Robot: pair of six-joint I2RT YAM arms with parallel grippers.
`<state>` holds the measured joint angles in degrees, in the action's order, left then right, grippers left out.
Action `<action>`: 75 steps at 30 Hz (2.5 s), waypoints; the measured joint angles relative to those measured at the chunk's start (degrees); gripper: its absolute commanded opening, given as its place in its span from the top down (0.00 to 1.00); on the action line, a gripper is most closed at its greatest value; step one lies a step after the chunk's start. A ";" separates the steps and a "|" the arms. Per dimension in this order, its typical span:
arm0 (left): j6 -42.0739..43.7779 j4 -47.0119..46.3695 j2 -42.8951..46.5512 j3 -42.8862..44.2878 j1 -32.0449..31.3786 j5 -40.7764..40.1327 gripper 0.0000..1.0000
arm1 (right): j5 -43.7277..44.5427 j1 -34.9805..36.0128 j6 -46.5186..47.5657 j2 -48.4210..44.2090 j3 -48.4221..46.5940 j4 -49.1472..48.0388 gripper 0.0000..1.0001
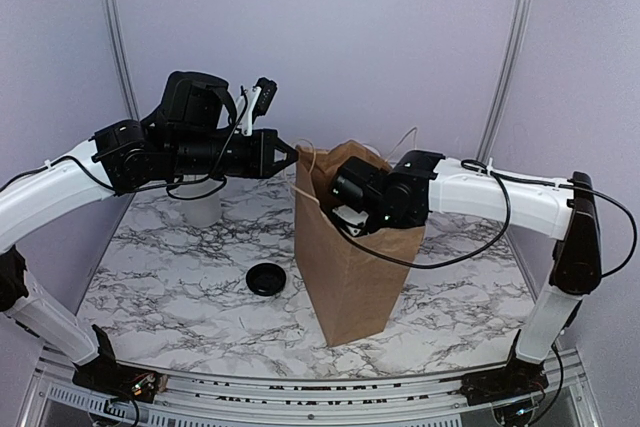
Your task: Pack the takeout coffee
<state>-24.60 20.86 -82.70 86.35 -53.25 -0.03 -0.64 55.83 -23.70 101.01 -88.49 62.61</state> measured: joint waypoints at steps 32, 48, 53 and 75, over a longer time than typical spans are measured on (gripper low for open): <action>-0.02 0.00 -0.02 -0.39 0.17 0.00 1.00 | 2.01 1.60 -0.28 2.47 -4.70 6.14 0.47; -0.02 0.00 -0.02 -0.39 0.33 0.22 1.00 | 2.27 1.60 -0.33 1.55 -4.00 4.96 0.37; -0.02 0.00 -0.02 -0.39 0.35 0.22 1.00 | 2.27 1.70 -0.44 2.62 -6.27 6.75 0.30; -0.04 0.00 -0.02 -0.39 0.44 1.31 1.00 | 3.17 2.14 -1.14 2.84 -14.58 11.67 0.11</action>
<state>-24.64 20.86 -82.72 85.95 -52.82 1.28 2.52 57.98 -24.84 103.85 -103.07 74.28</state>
